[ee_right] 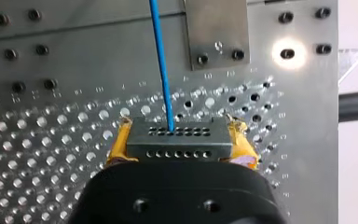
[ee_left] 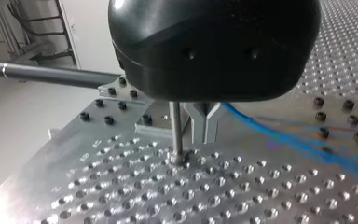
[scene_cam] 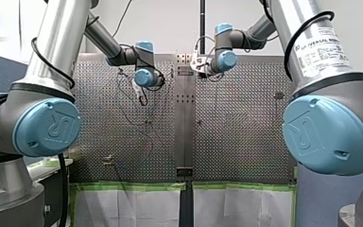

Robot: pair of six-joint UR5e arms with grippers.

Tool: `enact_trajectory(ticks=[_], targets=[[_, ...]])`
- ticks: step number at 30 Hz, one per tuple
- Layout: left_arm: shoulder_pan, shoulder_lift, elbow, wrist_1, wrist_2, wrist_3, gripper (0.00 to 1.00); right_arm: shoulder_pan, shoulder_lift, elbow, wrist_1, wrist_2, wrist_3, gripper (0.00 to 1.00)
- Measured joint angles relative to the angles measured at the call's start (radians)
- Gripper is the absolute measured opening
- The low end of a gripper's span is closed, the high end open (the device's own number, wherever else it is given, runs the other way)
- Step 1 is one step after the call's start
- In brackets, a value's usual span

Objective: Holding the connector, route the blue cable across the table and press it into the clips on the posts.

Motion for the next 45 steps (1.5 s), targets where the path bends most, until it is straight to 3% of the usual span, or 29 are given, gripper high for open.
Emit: enact_trajectory(ticks=[11,15,20,21,22,24,26,27,28,30,31,32,33,40,45], targets=[[0.031,-0.002,0.018,0.013,0.044,-0.024,0.02,-0.035,0.001,0.000,-0.002,-0.015,-0.002,0.00],[0.040,-0.002,0.047,0.012,0.073,-0.053,0.02,-0.039,0.001,0.000,-0.003,-0.019,-0.005,0.00],[0.048,-0.002,0.062,-0.006,0.076,-0.067,0.02,-0.039,0.001,0.000,-0.003,-0.025,-0.007,0.00],[0.049,-0.002,0.063,-0.013,0.071,-0.067,0.09,-0.040,0.001,0.000,-0.004,-0.025,-0.008,0.00],[0.049,-0.002,0.063,-0.019,0.066,-0.066,0.09,-0.040,0.001,0.000,-0.004,-0.025,-0.008,0.00],[0.050,-0.002,0.064,-0.033,0.053,-0.063,0.25,-0.040,0.001,0.000,-0.004,-0.026,-0.008,0.00],[0.049,-0.001,0.064,-0.048,0.039,-0.056,0.29,-0.040,0.001,0.000,-0.004,-0.026,-0.009,0.00],[0.048,-0.001,0.064,-0.058,0.028,-0.048,0.39,-0.040,0.001,0.000,-0.004,-0.026,-0.009,0.00],[0.048,-0.001,0.064,-0.066,0.021,-0.042,0.39,-0.040,0.001,0.000,-0.003,-0.026,-0.009,0.00],[0.046,-0.001,0.064,-0.086,0.001,-0.024,0.62,-0.040,0.001,0.000,-0.003,-0.026,-0.009,0.00],[0.045,-0.001,0.063,-0.095,-0.008,-0.015,0.62,-0.040,0.001,0.000,-0.003,-0.027,-0.009,0.00],[0.044,-0.001,0.062,-0.106,-0.018,-0.006,0.85,-0.040,0.001,0.000,-0.003,-0.027,-0.009,0.00],[0.043,-0.001,0.061,-0.118,-0.029,0.007,1.00,-0.040,0.001,0.000,-0.003,-0.027,-0.009,0.00],[0.032,0.004,0.054,-0.187,-0.053,0.061,1.00,-0.041,0.001,0.000,-0.003,-0.027,-0.009,0.00],[0.019,0.032,0.045,-0.239,-0.080,0.066,1.00,-0.041,0.000,0.000,-0.002,-0.027,-0.009,0.00]])
